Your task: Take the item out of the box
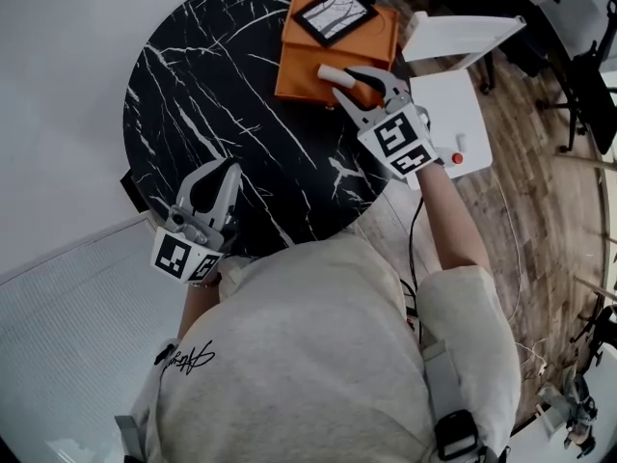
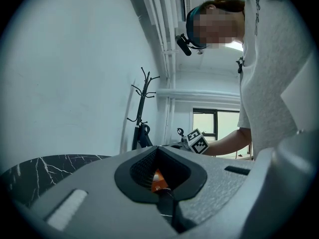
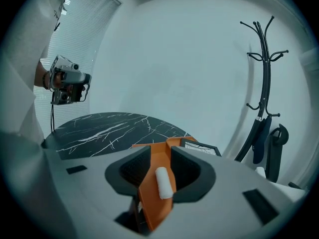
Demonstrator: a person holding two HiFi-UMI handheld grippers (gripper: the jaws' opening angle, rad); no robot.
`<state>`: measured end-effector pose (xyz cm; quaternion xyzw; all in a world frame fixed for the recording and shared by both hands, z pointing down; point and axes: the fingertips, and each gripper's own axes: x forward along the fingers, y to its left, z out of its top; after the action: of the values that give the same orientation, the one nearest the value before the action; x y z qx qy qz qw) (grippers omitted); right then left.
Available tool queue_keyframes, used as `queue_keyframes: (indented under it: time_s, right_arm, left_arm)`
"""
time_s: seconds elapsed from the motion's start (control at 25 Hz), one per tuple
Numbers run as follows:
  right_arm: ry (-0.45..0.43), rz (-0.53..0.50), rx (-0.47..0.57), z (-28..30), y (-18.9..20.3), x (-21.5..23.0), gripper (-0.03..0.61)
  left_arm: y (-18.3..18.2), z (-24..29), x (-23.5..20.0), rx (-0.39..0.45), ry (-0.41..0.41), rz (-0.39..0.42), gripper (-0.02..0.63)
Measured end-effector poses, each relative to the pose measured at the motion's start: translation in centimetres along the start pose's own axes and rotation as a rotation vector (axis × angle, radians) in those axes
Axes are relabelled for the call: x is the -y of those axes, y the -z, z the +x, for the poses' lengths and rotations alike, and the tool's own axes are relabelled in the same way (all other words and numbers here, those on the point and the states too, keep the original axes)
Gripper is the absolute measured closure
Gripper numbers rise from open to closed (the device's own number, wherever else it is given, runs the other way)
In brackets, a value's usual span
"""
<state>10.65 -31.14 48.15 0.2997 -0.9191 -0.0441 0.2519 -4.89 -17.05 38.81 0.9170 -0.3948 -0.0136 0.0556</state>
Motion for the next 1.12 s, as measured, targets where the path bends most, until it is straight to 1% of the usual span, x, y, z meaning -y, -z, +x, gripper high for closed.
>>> queue_keyframes:
  time_s: [0.28, 0.48, 0.64, 0.84, 1.12]
  right_arm:
    - [-0.011, -0.037, -0.057, 1.4, 1.1, -0.1, 0.476]
    - [-0.02, -0.097, -0.11, 2.5, 2.1, -0.4, 0.476]
    - [-0.029, -0.12, -0.14, 3.2, 2.9, -0.7, 0.476]
    - [-0.05, -0.12, -0.175, 4.1, 3.9, -1.0, 0.476]
    - [-0.05, -0.13, -0.244, 5.1, 5.1, -0.7, 0.476]
  left_arm:
    - [-0.1, -0.5, -0.2, -0.003, -0.017, 0.001, 0.614]
    - [0.0, -0.9, -0.5, -0.006, -0.028, 0.001, 0.614]
    - [0.2, -1.2, -0.6, -0.008, -0.037, -0.002, 0.614]
    - [0.3, -1.5, -0.8, -0.01, -0.046, -0.004, 0.614]
    - [0.2, -1.7, -1.3, -0.005, -0.058, -0.01, 0.614]
